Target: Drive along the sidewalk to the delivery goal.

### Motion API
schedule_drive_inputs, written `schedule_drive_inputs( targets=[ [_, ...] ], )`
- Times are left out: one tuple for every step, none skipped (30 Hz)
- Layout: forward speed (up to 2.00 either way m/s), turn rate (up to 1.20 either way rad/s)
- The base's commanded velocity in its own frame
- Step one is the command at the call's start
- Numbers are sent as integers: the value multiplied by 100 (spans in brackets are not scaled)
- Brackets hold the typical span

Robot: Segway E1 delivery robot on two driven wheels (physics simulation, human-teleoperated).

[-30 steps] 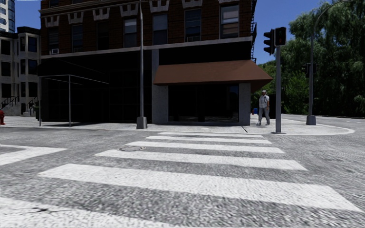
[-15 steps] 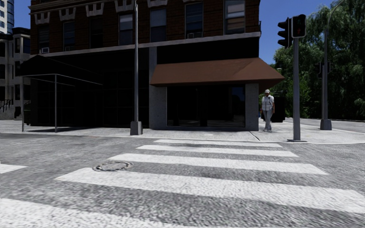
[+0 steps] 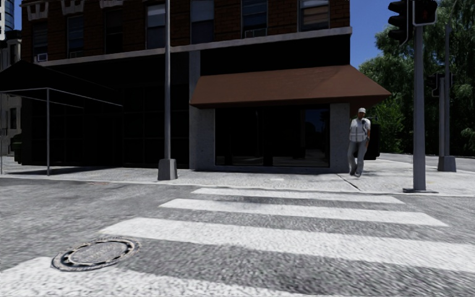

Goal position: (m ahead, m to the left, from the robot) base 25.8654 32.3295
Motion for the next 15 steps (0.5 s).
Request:
schedule_drive_inputs(
  targets=[
    [139, 0],
    [139, 0],
    [138, 0],
    [138, 0],
    [138, 0],
    [142, 0],
    [150, 0],
    [178, 0],
    [178, 0],
    [200, 0],
    [200, 0],
    [200, 0],
    [200, 0],
    [200, 0],
    [200, 0]
  ],
)
